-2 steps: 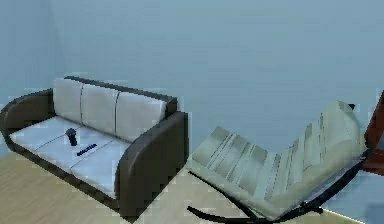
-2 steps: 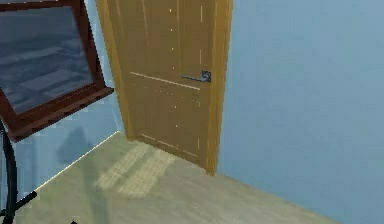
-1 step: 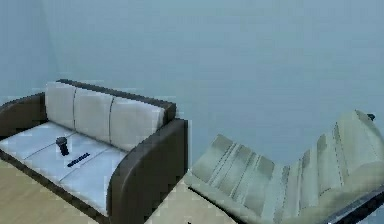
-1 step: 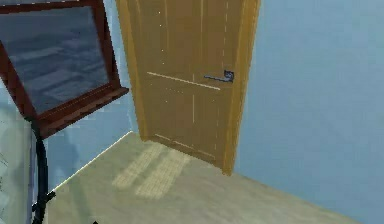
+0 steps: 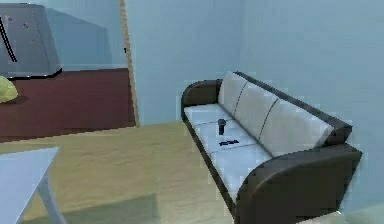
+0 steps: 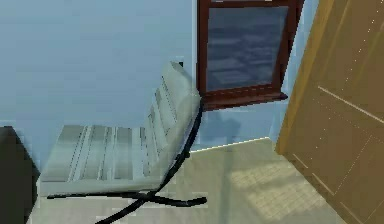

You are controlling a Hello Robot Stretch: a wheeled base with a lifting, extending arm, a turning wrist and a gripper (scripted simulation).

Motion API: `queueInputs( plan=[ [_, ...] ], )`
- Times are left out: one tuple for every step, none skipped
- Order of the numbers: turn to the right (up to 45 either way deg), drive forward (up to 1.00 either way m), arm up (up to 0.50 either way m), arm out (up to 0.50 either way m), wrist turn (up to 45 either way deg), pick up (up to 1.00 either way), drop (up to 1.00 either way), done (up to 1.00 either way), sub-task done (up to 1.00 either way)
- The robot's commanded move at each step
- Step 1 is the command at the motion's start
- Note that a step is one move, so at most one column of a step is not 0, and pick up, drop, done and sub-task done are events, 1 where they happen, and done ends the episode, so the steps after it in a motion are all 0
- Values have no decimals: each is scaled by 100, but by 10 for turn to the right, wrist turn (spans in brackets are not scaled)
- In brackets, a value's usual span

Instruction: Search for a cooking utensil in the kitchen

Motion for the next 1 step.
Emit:
queueInputs(
  plan=[
    [-120, 0, 0, 0, 0, 0, 0, 0, 0]
  ],
)
